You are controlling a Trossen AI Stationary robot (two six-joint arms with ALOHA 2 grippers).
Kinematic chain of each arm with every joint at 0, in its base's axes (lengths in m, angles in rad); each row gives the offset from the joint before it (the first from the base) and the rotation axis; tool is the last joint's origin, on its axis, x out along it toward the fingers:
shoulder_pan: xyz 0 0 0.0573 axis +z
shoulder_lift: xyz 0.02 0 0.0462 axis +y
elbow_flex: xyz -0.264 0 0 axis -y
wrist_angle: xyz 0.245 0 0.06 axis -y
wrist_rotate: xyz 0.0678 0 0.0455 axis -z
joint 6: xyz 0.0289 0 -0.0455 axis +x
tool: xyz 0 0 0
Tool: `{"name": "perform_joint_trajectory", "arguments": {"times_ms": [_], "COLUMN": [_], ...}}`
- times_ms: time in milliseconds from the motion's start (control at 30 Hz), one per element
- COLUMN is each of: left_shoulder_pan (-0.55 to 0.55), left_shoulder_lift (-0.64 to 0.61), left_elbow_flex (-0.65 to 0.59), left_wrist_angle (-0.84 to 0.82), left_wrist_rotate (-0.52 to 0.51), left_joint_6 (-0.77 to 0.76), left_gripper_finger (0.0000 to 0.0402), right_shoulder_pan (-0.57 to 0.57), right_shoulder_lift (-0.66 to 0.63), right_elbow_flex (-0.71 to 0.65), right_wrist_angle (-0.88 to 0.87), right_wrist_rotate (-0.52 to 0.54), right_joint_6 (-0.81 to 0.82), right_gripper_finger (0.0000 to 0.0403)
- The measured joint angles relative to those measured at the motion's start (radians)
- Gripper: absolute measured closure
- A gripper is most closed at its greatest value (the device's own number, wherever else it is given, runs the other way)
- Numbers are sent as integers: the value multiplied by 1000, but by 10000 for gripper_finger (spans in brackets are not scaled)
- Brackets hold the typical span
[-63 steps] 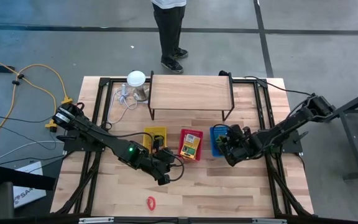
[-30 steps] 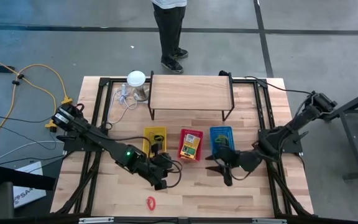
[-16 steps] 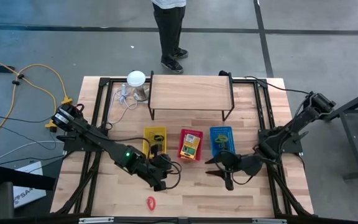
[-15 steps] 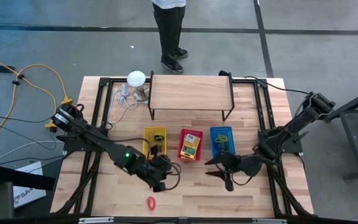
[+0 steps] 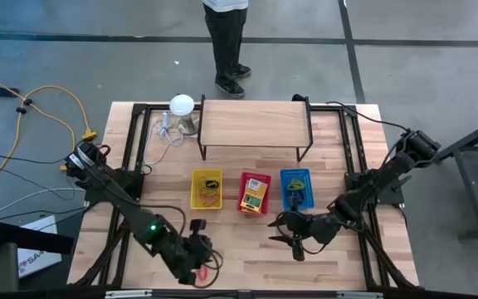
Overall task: Pick & Place Office Desk Supplies
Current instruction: Put the red spiral keychain into the blue bin
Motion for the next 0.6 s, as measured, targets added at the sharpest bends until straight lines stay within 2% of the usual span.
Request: {"name": "perform_joint_trajectory", "arguments": {"times_ms": [300,600], "left_shoulder_pan": [-55,-66], "left_shoulder_lift": [0,4], "left_elbow_flex": [0,0], "left_wrist_angle": [-15,-14], "left_wrist_rotate": [0,11], "left_joint_6": [9,6], "left_gripper_finger": [283,283], "right_shoulder_pan": [0,0], "right_shoulder_lift": [0,0], "right_elbow_flex": [0,0], "right_wrist_angle": [24,23], "right_wrist_rotate": [0,0], "right_joint_6": [1,1], "right_gripper_finger": [242,242]}}
